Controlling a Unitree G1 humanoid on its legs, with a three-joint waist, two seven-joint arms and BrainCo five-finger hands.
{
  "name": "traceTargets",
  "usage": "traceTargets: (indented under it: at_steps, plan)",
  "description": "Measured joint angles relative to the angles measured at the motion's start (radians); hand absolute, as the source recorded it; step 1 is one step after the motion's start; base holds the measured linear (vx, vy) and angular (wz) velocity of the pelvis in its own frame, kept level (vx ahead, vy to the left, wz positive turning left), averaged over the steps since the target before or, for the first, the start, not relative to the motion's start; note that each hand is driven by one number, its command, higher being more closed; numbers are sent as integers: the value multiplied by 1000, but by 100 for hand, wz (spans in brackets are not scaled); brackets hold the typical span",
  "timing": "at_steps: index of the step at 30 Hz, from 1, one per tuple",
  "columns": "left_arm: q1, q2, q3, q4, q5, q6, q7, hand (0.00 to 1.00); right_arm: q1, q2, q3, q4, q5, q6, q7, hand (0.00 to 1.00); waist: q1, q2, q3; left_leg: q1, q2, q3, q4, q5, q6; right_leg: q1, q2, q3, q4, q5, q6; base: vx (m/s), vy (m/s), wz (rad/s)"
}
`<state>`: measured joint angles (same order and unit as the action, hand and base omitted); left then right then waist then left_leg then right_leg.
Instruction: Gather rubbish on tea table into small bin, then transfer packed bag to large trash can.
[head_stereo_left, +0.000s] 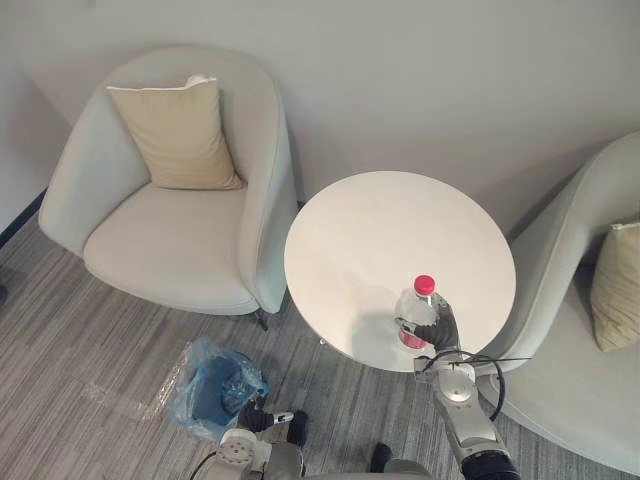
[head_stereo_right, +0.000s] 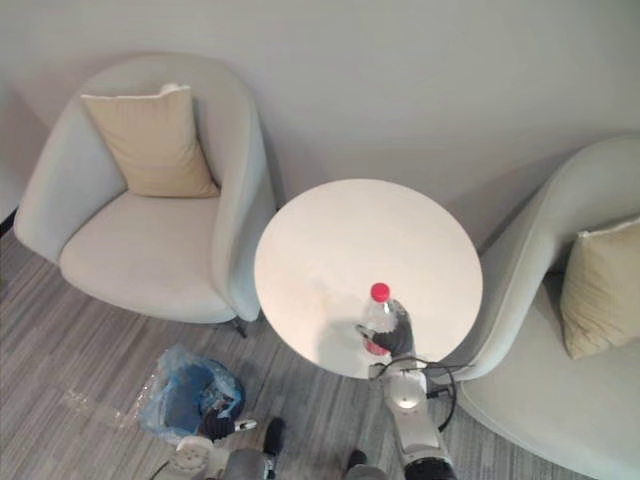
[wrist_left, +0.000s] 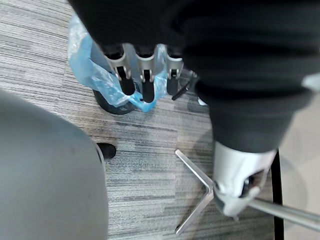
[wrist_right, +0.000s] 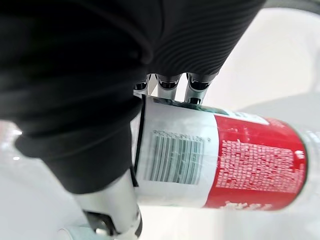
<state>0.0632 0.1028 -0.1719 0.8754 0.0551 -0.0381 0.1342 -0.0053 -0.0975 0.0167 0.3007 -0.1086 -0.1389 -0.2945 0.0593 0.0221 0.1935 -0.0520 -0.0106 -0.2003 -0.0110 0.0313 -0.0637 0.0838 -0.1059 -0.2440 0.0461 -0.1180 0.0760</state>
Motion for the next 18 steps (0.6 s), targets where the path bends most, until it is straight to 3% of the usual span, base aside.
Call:
traceTargets:
  at_steps: [10,18]
  plan:
    - [0,0,1,-2,0,1,-1,0,-4,15,-13,4,39,4,8,100,0,-3,2,8,-4,-1,0,-1,1,9,-4,3,-1,0,0,15,6,0]
    - [-2,-1,1,-2,1,1,-2,0,102,17,-12,-174,39,-5,59,100,-8,-1,12,24,1,7,11,-4,3,18,-5,20,3,-1,1,-60,10,-5]
